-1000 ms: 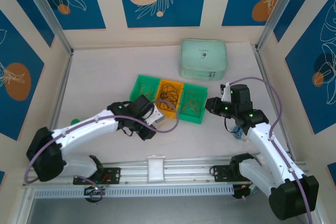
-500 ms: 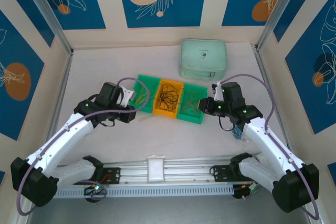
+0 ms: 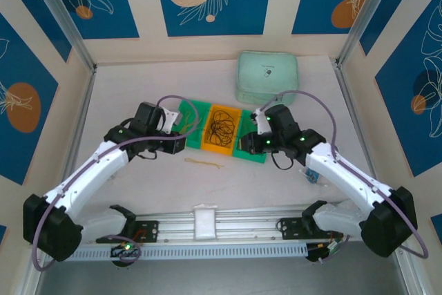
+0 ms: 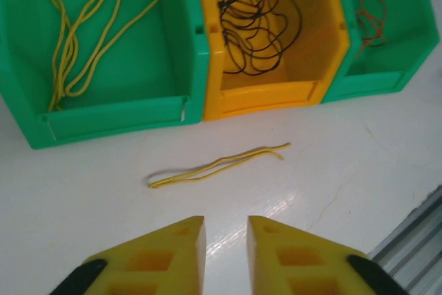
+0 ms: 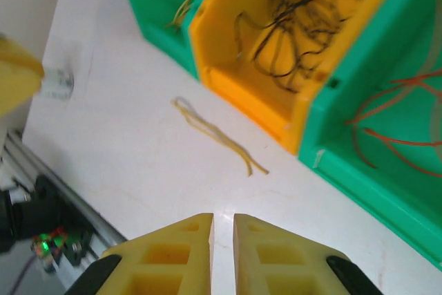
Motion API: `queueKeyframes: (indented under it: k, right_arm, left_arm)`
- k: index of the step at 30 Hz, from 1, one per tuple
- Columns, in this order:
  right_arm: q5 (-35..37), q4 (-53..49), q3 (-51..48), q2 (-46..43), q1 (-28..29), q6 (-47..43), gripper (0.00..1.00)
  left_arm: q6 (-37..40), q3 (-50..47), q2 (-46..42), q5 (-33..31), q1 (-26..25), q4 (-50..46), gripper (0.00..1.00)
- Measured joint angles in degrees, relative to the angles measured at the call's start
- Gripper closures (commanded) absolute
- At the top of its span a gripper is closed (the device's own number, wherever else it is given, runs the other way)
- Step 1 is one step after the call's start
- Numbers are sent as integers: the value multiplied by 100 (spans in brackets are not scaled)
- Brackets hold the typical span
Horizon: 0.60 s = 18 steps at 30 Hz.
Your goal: Untangle the cables
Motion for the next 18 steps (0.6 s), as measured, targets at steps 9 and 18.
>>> queueKeyframes:
  k: [9,18]
  right_arm:
    - [42,-254,1209,1869,1161,-1141,77]
    - [369,-564,2752,3598,1718,-2002,73]
  left_arm:
    - [-538,-603,-1244,-140,11,638,31]
    - [-981,-776,-3003,-1357,22,570,5]
